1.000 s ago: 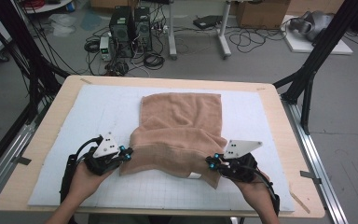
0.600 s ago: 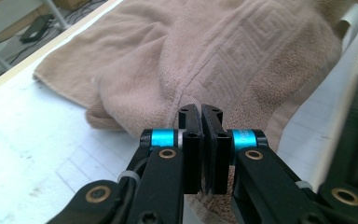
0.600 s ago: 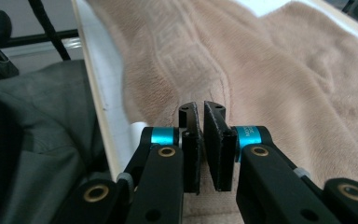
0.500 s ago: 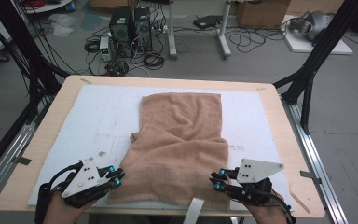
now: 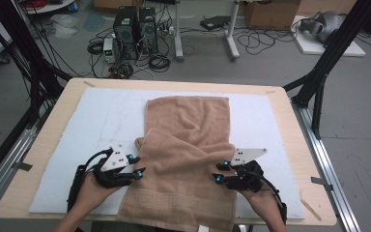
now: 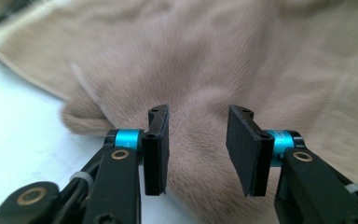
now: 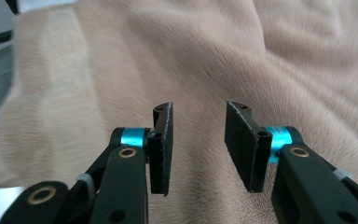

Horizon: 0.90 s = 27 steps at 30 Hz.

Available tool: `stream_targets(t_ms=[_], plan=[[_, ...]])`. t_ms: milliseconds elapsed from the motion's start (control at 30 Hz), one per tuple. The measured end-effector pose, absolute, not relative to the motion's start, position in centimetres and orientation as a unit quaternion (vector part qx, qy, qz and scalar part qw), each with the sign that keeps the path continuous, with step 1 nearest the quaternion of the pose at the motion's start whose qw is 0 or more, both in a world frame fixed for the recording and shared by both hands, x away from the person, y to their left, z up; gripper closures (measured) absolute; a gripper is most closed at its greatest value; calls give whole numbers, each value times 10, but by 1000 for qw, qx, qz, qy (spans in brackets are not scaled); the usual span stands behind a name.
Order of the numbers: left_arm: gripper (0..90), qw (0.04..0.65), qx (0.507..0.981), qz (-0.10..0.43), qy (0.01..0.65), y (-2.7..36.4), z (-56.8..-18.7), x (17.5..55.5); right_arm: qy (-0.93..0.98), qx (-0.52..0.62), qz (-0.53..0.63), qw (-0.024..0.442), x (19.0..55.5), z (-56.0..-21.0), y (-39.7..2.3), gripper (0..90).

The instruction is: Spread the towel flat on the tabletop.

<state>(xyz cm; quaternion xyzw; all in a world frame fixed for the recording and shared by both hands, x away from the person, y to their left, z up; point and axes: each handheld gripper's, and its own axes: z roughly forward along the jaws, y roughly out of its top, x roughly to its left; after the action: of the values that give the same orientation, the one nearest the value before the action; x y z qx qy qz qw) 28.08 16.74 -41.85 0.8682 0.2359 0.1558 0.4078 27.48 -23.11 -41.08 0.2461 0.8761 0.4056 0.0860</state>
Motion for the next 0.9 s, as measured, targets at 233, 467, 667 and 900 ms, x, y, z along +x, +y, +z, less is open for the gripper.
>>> stream_targets(t_ms=[233, 467, 667, 900], plan=[[624, 373, 888, 108, 247, 159, -439, 303, 882, 271, 377, 78, 288, -442, -230, 655], [829, 363, 896, 125, 222, 154, -437, 294, 886, 264, 375, 69, 287, -441, -227, 812], [852, 364, 897, 116, 222, 164, -433, 286, 889, 248, 381, 60, 280, -437, -228, 833], [855, 401, 883, 124, 212, 182, -418, 250, 881, 222, 413, 67, 253, -417, -230, 836]])
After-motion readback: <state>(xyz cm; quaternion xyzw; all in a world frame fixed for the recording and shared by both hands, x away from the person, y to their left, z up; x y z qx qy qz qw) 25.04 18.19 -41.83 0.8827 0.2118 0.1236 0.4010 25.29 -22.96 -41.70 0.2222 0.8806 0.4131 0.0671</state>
